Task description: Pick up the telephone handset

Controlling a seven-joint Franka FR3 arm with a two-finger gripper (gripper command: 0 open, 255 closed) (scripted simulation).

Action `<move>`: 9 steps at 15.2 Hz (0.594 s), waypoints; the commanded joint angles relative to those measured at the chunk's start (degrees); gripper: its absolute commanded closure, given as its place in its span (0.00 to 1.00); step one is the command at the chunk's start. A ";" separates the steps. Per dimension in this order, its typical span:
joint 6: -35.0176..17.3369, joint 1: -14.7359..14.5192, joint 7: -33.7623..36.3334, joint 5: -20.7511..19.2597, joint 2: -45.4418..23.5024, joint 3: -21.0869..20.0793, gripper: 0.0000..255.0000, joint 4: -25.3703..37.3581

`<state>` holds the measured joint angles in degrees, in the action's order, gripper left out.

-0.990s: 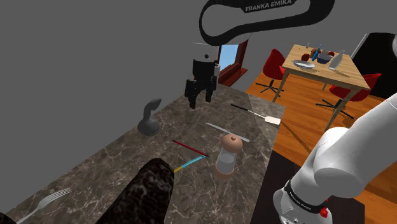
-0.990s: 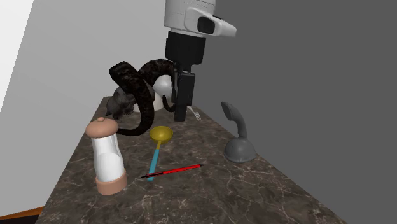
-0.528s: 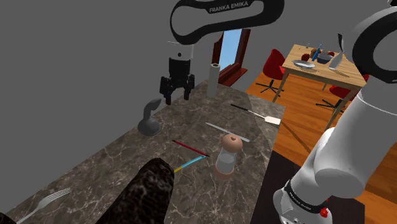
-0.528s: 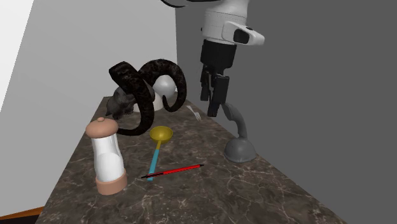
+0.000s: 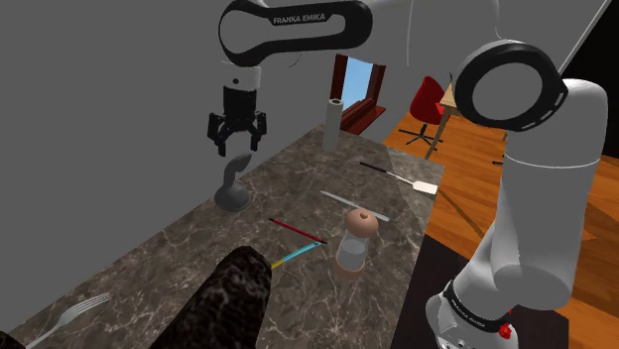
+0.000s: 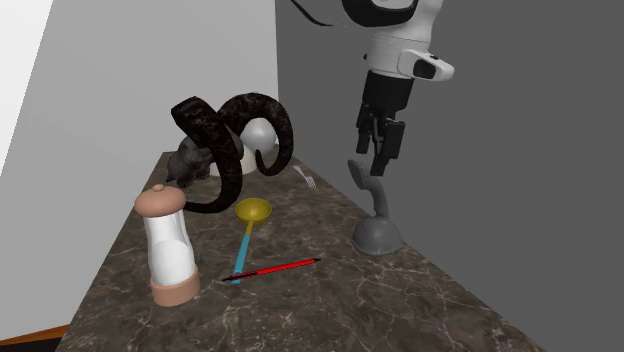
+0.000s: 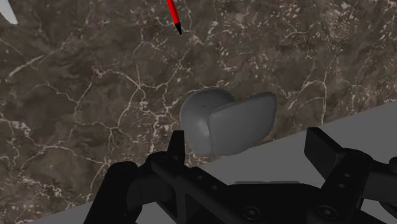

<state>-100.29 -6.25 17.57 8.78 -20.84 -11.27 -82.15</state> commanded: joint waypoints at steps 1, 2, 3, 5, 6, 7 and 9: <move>1.10 -0.66 1.13 -0.44 -3.62 -0.03 0.00 5.12; 0.35 -0.65 0.99 -0.41 -3.60 0.00 0.00 4.34; -0.42 -0.64 0.85 -0.39 -3.59 0.01 0.00 3.55; -1.88 -0.62 0.59 -0.35 -3.66 0.03 0.00 2.13; -2.61 -0.62 0.46 -0.33 -3.71 0.04 0.00 1.44; -3.33 -0.61 0.33 -0.31 -3.78 0.05 0.00 0.77; -4.46 -0.60 0.13 -0.29 -3.90 0.06 0.00 -0.26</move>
<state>-104.35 -6.84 17.74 8.48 -24.70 -11.20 -82.08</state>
